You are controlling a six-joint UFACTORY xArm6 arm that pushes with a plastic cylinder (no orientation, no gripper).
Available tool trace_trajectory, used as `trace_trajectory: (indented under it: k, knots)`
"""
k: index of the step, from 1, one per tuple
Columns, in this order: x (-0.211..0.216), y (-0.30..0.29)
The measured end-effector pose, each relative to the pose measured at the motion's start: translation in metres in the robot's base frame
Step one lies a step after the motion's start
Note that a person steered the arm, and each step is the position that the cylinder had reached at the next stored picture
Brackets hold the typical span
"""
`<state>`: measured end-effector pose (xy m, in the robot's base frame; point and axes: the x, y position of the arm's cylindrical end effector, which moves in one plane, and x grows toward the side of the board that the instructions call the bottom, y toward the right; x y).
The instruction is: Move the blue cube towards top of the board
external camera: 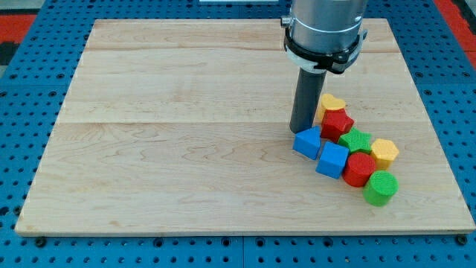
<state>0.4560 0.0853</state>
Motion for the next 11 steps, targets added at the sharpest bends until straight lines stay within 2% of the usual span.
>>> trace_trajectory:
  k: [1, 2, 3, 4, 5, 6, 7, 8, 9, 10, 11]
  knots:
    - [-0.022, -0.031]
    - [-0.076, -0.003]
    - [-0.099, 0.076]
    - [-0.075, 0.164]
    - [-0.013, 0.224]
    - [0.073, 0.226]
    - [0.117, 0.170]
    - [0.093, 0.110]
    - [0.081, 0.108]
    - [0.077, 0.131]
    - [0.057, 0.101]
